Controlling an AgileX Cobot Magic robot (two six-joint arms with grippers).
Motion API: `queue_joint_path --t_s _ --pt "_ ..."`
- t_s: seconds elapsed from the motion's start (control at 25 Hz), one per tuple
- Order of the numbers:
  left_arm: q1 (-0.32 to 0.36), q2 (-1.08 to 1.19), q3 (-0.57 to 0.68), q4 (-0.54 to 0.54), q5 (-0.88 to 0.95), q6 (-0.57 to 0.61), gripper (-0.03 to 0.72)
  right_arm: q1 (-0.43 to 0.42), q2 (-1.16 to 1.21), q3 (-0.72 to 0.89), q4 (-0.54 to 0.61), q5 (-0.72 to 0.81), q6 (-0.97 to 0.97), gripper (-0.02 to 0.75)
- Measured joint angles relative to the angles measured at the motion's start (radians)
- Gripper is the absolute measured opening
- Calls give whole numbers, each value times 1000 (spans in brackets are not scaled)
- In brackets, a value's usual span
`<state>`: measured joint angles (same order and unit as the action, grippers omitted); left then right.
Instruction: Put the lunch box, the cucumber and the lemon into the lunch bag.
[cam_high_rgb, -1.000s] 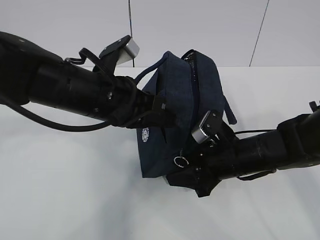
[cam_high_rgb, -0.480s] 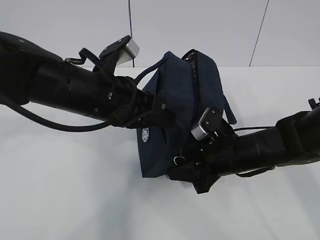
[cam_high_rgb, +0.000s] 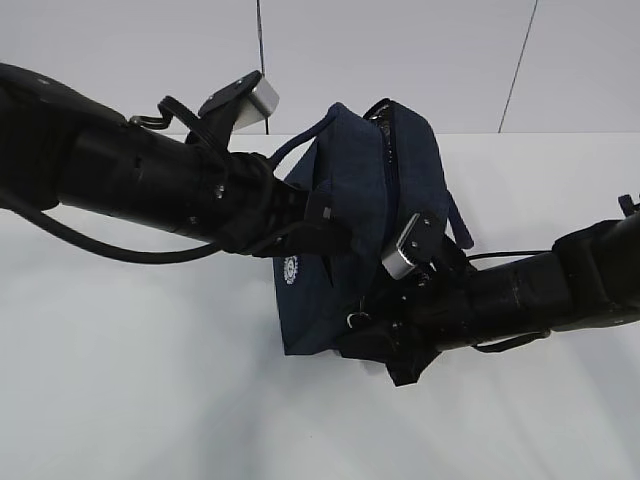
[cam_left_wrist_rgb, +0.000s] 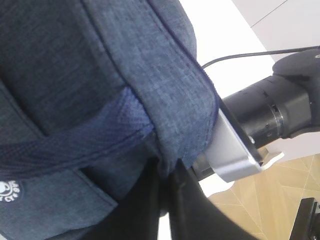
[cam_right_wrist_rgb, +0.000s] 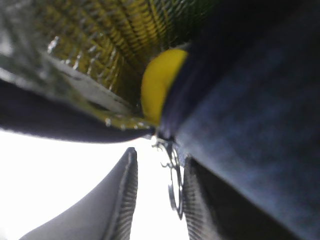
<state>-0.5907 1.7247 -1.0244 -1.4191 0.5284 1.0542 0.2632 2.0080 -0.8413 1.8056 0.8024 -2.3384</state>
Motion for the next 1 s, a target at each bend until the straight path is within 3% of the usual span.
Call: queue_joint_path --t_s 1.0 --pt "0 0 0 2 1 0 -6 0 -29 0 -6 -35 0 232"
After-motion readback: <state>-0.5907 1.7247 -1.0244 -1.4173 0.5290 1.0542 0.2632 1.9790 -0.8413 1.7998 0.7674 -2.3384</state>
